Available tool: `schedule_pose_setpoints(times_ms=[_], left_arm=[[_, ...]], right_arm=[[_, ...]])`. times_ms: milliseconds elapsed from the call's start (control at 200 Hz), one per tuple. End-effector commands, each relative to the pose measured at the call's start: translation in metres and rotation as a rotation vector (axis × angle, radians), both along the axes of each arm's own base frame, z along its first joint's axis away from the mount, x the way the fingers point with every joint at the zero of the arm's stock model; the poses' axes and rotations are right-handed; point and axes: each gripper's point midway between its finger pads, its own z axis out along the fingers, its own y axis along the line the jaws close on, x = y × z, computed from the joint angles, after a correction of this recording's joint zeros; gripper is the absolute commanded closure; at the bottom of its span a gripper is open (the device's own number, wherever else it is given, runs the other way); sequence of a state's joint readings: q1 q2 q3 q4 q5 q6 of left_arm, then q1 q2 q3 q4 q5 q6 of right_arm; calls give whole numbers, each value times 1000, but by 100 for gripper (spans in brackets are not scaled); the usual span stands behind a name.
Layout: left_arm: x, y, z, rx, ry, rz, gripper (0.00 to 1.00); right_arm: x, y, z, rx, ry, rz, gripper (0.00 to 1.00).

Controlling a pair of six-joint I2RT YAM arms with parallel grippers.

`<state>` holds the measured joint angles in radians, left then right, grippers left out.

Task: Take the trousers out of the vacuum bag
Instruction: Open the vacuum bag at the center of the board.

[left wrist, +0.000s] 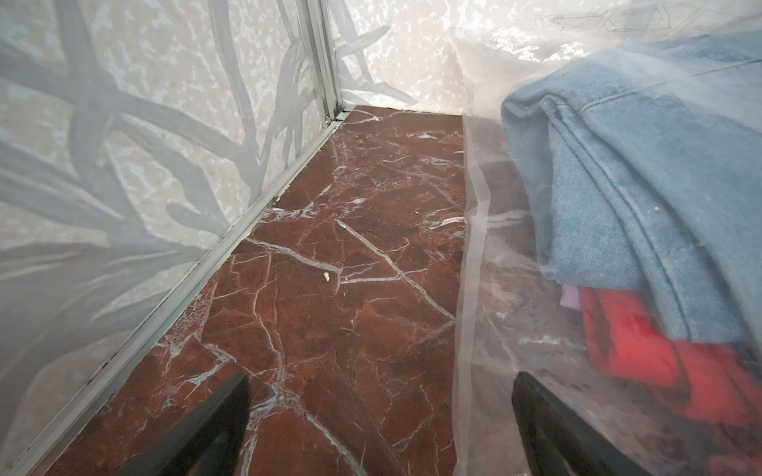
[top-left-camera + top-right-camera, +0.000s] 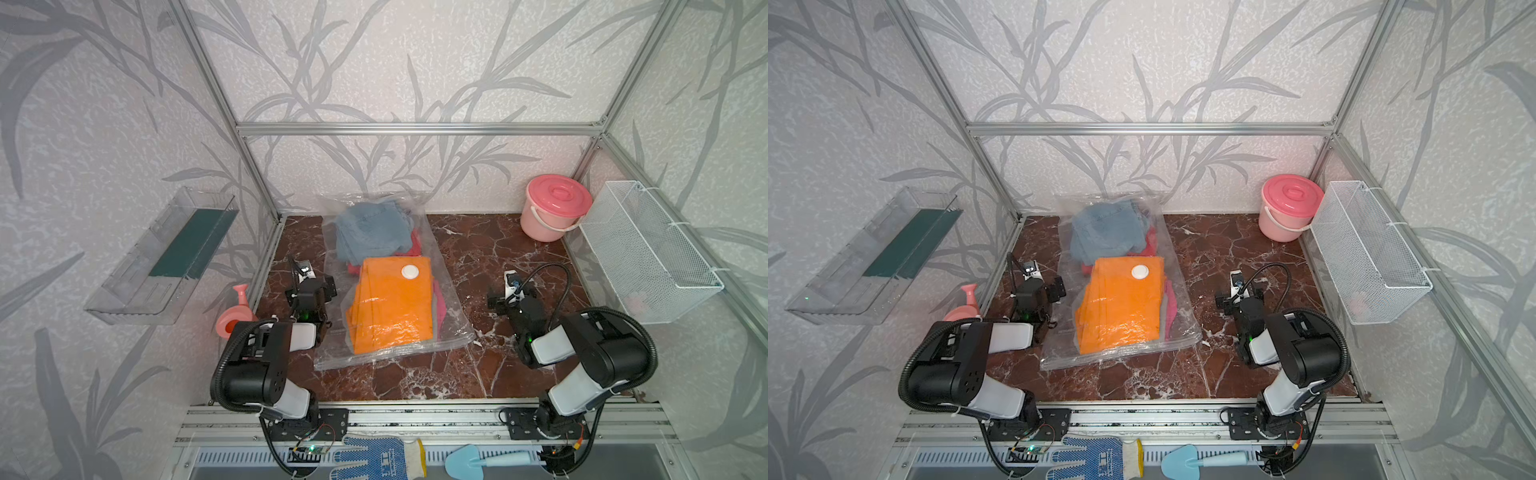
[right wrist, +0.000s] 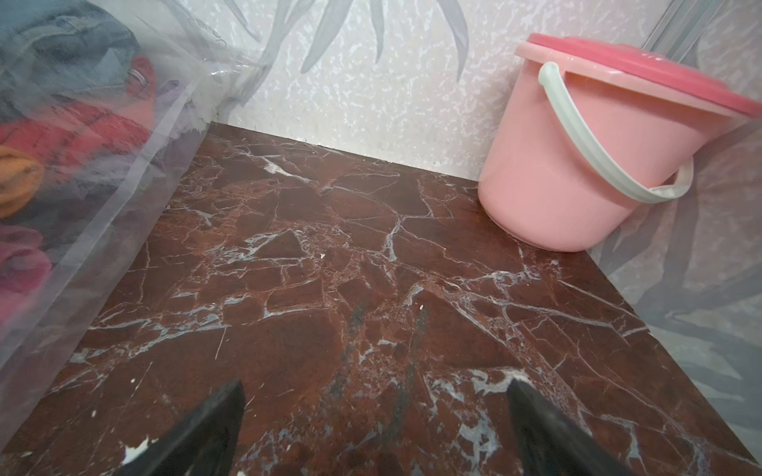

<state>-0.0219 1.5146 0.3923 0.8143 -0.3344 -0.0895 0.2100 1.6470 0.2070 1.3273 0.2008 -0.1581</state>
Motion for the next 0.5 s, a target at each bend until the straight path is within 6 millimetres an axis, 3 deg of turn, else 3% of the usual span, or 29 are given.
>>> schedule_pose_setpoints(times_ms=[0,495], left_arm=[[2,1,1,-1,-1,0,1],[3,1,1,-7,-1,-2,1]], right_arm=[[3,1,11,1,-43,-2,1],[11,2,8,-7,0,-5,1]])
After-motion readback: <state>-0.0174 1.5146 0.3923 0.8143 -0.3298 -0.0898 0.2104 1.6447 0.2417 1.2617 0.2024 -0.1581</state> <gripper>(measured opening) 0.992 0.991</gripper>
